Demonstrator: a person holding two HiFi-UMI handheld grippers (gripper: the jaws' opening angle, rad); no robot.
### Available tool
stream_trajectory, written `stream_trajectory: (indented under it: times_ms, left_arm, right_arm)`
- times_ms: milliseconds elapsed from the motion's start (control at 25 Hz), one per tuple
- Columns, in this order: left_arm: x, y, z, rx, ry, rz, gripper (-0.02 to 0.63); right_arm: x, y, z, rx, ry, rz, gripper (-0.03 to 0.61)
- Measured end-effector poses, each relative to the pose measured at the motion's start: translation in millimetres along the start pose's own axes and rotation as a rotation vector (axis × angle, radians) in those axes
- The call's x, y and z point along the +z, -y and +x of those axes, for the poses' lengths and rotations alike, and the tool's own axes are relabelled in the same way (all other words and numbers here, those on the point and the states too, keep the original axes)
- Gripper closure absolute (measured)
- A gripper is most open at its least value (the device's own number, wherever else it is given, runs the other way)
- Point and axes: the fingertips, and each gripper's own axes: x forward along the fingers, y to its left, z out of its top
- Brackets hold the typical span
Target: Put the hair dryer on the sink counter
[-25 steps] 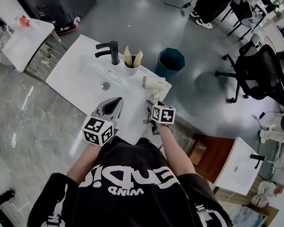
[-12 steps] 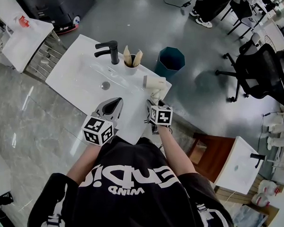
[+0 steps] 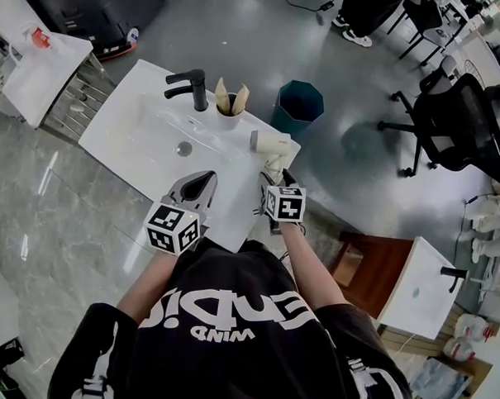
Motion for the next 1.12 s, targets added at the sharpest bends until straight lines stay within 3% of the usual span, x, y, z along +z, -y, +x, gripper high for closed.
stream_trajectory:
  times_ms: [560, 880, 960, 1040, 1120]
  left_arm:
    - [10, 6, -8, -0.010, 0.023, 0.029, 0.604]
    - [18, 8, -17, -0.024, 0.046, 0.028, 0.605]
    - [18, 9, -20, -0.025, 0.044, 0.044, 0.605]
    - [18, 7, -22, -0.020, 0.041, 0.072, 0.605]
    - [18, 4, -23, -0.015, 0.042, 0.088, 0.605]
  right_arm:
    - [58, -8, -117, 0.036, 0.329, 0.085, 0.290]
    - [53, -22, -169, 0.097, 0.377, 0.060, 0.290]
    - [48, -26, -180, 0.114, 0.392, 0.049, 0.310]
    - [46, -27, -189, 0.100, 0.419, 0.024, 0.391]
    - [47, -26, -191, 0.075, 0.438, 0.008, 0.412]
